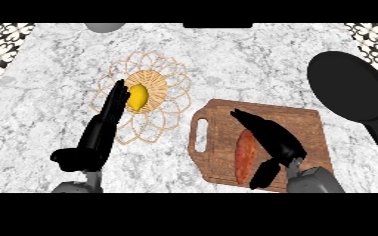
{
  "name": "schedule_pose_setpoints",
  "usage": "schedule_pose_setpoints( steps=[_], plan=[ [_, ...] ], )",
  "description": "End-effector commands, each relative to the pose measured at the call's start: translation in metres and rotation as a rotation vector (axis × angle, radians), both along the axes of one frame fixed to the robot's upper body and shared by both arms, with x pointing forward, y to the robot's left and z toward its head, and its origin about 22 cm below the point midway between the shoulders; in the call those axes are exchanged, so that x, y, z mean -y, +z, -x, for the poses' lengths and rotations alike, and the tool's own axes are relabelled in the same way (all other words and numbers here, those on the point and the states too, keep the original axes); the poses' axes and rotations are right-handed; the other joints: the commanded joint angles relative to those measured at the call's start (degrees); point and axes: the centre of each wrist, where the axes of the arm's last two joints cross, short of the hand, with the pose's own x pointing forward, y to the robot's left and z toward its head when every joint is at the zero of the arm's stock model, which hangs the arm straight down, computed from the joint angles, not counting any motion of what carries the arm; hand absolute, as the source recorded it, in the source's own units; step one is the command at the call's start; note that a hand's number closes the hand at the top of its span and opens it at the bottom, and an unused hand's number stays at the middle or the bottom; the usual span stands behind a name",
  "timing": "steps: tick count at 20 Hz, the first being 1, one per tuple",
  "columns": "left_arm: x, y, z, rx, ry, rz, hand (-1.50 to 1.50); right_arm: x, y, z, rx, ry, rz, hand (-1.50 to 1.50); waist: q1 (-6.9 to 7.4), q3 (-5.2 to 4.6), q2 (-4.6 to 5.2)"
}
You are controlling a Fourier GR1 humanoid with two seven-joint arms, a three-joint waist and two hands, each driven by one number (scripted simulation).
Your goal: Pick the sweet potato from the cutting board and place it in the pan
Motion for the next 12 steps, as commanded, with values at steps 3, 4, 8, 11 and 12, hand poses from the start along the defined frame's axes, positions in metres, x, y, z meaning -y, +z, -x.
schedule_pose_setpoints(
  steps=[3, 4, 8, 11, 12],
  plan=[
    [-0.003, -0.012, -0.01, 0.006, 0.013, 0.006, 0.0, 0.004, -0.033, 0.003, -0.053, -0.012, 0.038, -1.5, -0.09, 0.0, 0.04],
    [0.005, -0.001, -0.005, 0.011, -0.016, -0.002, 0.0, -0.015, -0.019, -0.015, -0.048, 0.0, 0.054, -1.5, 0.05, 0.0, 0.02],
    [-0.011, 0.003, -0.001, 0.002, -0.009, 0.003, 0.0, 0.003, -0.033, -0.011, -0.045, 0.143, 0.108, 1.5, 0.2, 0.01, 0.03],
    [0.006, -0.015, 0.005, 0.003, -0.017, 0.004, 0.0, -0.039, -0.042, -0.002, -0.002, 0.152, 0.149, 1.5, 0.19, 0.0, 0.04],
    [-0.012, -0.001, 0.0, 0.001, 0.002, 0.015, 0.0, -0.018, -0.043, -0.021, 0.012, 0.14, 0.153, 1.5, 0.35, 0.02, 0.07]
  ],
)
